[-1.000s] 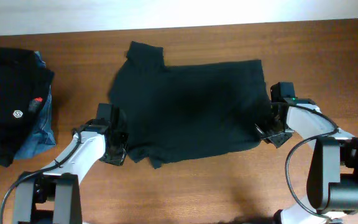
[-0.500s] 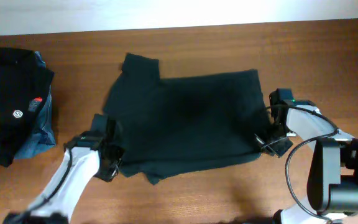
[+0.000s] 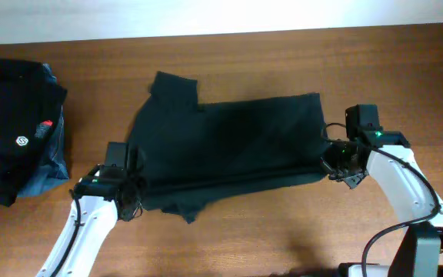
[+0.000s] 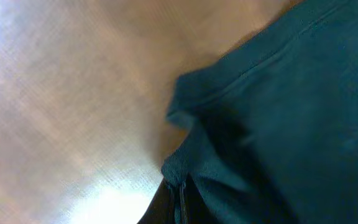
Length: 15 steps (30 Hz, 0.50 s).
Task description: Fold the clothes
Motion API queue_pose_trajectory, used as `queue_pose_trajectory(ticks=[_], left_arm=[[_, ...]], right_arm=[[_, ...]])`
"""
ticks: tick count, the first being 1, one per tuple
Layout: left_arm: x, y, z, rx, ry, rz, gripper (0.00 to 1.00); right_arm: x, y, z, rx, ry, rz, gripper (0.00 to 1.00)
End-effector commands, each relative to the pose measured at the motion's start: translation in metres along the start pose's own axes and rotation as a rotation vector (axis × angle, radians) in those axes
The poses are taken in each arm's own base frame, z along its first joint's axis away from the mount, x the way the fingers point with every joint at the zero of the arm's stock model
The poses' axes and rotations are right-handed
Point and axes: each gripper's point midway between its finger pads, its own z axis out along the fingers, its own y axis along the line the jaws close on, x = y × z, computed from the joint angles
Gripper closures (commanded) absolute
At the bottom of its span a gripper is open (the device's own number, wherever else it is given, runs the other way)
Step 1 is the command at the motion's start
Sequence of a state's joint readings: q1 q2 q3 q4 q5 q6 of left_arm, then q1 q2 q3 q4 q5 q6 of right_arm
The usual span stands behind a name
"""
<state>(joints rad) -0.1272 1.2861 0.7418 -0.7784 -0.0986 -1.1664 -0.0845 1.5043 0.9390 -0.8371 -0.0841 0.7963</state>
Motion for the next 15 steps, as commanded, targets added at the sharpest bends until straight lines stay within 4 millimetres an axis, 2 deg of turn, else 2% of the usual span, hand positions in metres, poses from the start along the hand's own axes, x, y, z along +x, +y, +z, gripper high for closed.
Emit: queue_pose_trajectory(ticks=[1, 7, 11, 15], left_arm=[[-0.019, -0.011, -0.003, 0.047, -0.094, -0.002, 0.99], [-0.038, -0.033, -0.002, 0.121, -0.178, -0.019, 0.99], [-0.042, -0.046, 0.010, 0.141, -0.187, -0.022, 0.99], [-0.043, -0.053, 0.028, 0.136, -0.184, -0.021, 1.00]], right_arm=[[-0.011, 0.007, -0.003, -0.031, -0.054, -0.016, 0.96], [-0.026, 0.023, -0.005, -0.092, -0.118, -0.045, 0.96], [-0.035, 0.031, -0.003, -0.120, -0.147, -0.048, 0.96], [-0.037, 0.036, 0.011, -0.108, -0.141, -0.103, 0.96]])
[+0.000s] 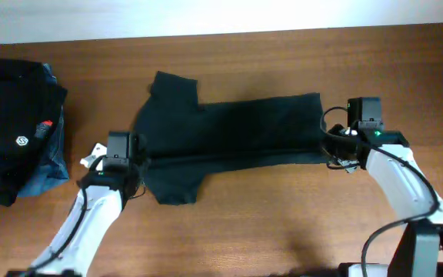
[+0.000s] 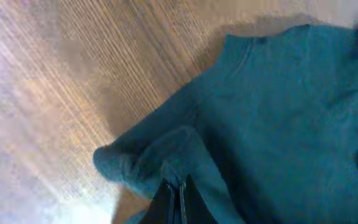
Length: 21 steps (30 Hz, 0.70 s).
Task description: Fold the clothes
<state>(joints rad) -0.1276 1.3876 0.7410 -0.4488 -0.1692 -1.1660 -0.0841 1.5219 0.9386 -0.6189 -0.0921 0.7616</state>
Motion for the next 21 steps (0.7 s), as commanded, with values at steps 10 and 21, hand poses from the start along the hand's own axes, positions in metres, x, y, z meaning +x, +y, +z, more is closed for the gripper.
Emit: queue_pose_trajectory(ticks=[10, 21], left_arm=[[-0.023, -0.040, 0.026, 0.128, -0.113, 0.060, 1.00], [-0.035, -0.057, 0.020, 0.180, -0.159, 0.060, 0.99]], right_arm=[[-0.010, 0.003, 0.034, 0.027, -0.031, -0.070, 0.96], [-0.023, 0.016, 0.033, -0.021, -0.084, -0.075, 0.96]])
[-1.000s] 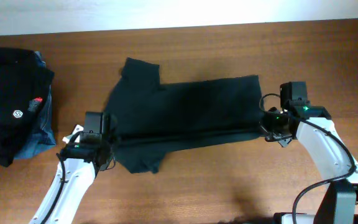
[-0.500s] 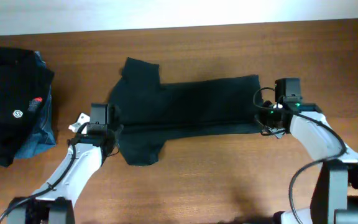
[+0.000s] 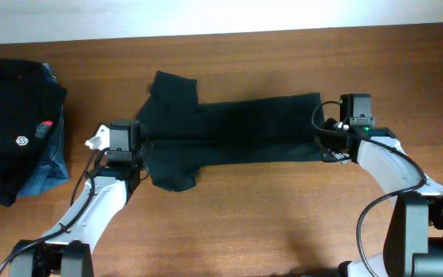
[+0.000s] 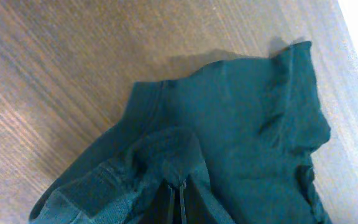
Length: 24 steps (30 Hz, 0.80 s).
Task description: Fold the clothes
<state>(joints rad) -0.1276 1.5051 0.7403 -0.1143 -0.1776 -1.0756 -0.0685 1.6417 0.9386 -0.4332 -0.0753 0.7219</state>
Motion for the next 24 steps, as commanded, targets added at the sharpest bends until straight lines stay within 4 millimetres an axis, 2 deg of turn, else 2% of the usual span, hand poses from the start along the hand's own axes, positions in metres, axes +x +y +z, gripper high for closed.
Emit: queue_pose_trajectory(ticks=[1, 8, 15, 24], left_arm=[[-0.016, -0.004, -0.001, -0.009, -0.065, 0.015, 0.99], [-0.028, -0.008, -0.003, -0.015, -0.114, 0.029, 0.99], [-0.039, -0.015, -0.004, 0.004, -0.172, 0.032, 1.00], [-0.029, -0.003, 0.009, -0.044, -0.139, 0.047, 0.99]], right_arm=[[-0.006, 0.000, 0.000, 0.011, -0.033, -0.016, 0.96], [-0.015, 0.008, 0.000, -0.020, -0.070, -0.019, 0.95], [-0.019, 0.005, -0.001, -0.001, -0.093, -0.018, 0.94], [-0.018, 0.003, 0.000, 0.004, -0.087, -0.018, 0.94]])
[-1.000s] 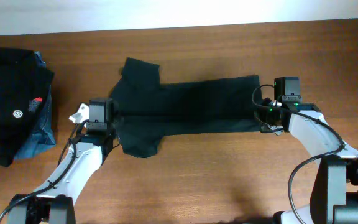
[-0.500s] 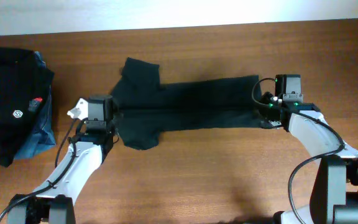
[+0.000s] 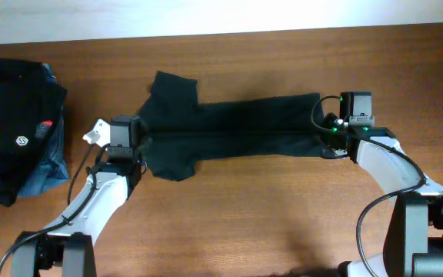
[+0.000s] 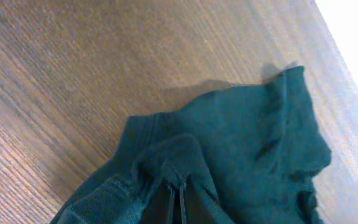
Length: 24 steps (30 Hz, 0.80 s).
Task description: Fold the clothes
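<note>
A dark teal shirt lies across the middle of the table, folded into a long band. One sleeve points to the far side and another flap hangs toward the near side at its left end. My left gripper is at the shirt's left end. In the left wrist view, the gripper is shut on a bunched fold of the shirt. My right gripper is at the shirt's right end and seems shut on the cloth edge there.
A pile of dark clothes with a small white logo and a red tag sits at the table's left edge, over a blue garment. Brown wooden table stretches along the near side. The far table edge meets a white wall.
Both grippers have moved a little toward the far side with the shirt's edge. The folded band is narrower and the left flap is smaller.
At first the shirt lay spread wide, and both grippers held its near edge at the two ends. Then that edge was over the shirt's middle. Later it lay folded onto the far half, and now the shirt is a narrow band.
</note>
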Motion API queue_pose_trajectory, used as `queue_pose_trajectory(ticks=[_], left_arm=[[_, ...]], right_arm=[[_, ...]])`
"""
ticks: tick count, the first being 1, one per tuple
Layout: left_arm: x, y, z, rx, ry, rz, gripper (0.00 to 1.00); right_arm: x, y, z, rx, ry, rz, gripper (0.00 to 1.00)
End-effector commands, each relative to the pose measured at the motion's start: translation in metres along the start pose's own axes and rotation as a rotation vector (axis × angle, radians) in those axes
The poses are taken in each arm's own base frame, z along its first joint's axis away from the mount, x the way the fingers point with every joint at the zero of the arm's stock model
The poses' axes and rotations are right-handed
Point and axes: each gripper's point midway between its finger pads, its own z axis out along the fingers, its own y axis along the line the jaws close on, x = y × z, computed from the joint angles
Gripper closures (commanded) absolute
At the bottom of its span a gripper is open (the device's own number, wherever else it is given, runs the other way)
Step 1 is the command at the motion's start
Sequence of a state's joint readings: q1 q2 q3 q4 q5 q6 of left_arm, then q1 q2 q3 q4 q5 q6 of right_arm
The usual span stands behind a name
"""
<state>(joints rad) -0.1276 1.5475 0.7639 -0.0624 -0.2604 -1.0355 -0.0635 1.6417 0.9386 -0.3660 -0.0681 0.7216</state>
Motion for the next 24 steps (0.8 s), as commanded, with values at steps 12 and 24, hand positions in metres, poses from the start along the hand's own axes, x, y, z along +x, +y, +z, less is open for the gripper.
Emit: queue_pose_trajectory(ticks=[12, 24], left_arm=[[0.003, 0.014, -0.035, -0.102, 0.102, 0.105, 0.99], [0.036, 0.055, -0.093, -0.213, 0.327, 0.133, 0.99]], right_arm=[[0.017, -0.022, -0.046, 0.106, 0.052, -0.024, 0.96], [0.065, -0.061, -0.074, 0.260, 0.239, -0.012, 0.96]])
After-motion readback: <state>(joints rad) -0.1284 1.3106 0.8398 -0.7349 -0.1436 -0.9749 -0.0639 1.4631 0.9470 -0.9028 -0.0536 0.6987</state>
